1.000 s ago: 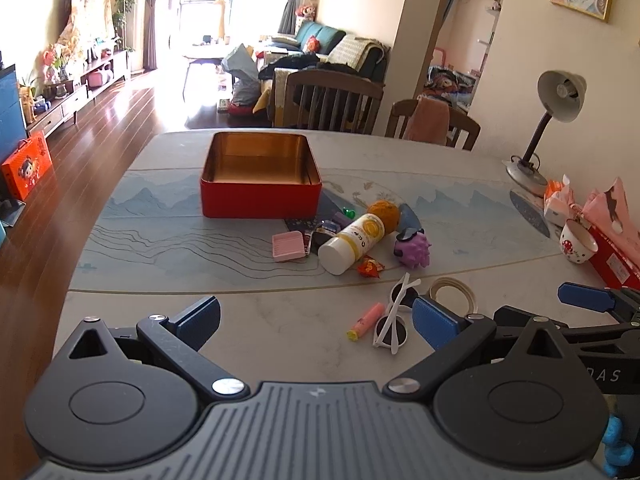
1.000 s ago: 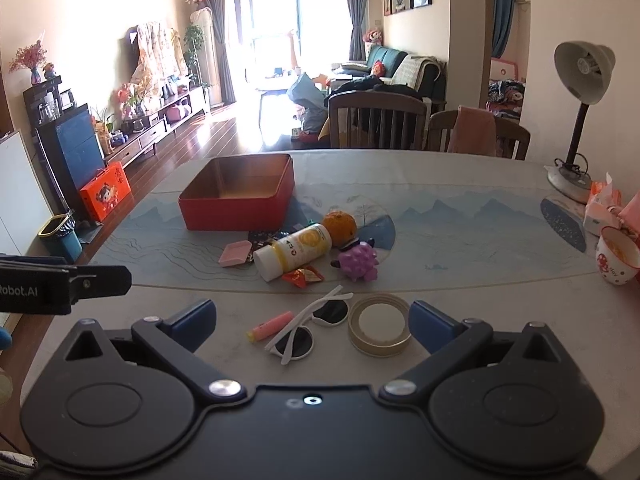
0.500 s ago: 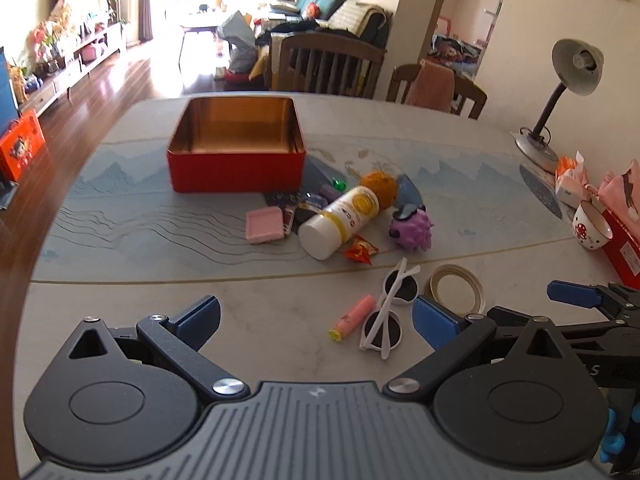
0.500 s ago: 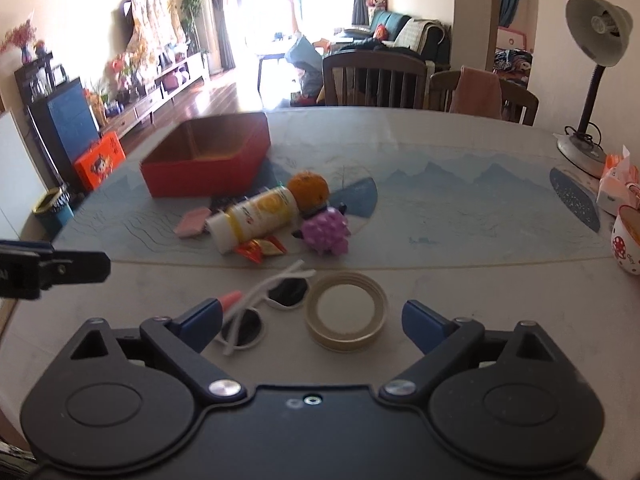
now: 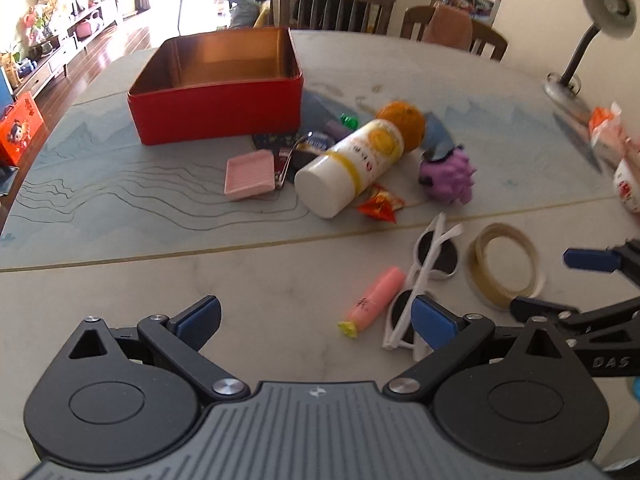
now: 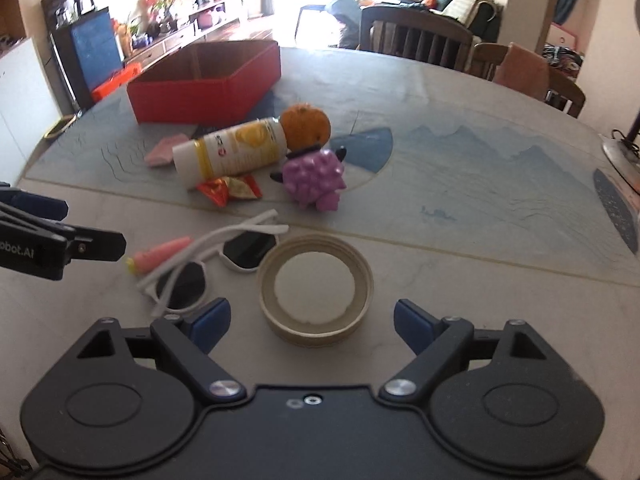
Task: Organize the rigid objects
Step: 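Grasp the pink lip-balm tube with the left tool while the right tool grasps the tape roll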
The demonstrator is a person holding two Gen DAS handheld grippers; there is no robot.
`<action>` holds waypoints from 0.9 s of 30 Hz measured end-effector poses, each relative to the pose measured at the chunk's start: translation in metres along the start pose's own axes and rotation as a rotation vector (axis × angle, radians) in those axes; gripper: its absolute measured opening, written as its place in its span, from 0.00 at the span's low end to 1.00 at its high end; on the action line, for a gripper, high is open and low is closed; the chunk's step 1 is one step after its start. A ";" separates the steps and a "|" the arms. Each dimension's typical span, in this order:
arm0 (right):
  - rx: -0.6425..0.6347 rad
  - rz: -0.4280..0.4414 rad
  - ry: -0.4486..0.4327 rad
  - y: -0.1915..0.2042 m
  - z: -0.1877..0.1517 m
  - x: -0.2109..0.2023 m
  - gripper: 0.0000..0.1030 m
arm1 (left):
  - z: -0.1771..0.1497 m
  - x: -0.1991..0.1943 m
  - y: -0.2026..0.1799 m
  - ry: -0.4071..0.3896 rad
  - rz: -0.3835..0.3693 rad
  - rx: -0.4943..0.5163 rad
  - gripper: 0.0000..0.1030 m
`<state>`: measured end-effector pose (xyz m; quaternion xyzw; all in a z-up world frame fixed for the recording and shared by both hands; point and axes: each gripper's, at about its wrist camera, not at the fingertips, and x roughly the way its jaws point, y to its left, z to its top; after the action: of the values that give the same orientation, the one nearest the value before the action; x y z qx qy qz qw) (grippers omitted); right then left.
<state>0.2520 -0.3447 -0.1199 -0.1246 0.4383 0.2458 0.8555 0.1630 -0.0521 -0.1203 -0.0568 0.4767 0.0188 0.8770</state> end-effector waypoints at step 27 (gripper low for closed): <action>-0.089 0.111 0.041 -0.016 0.013 0.039 0.77 | 0.023 0.047 -0.031 0.023 0.027 0.205 0.49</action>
<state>0.2889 -0.3404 -0.1441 -0.1429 0.4506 0.3093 0.8252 0.2107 -0.0810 -0.1446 0.0394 0.4870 -0.0186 0.8723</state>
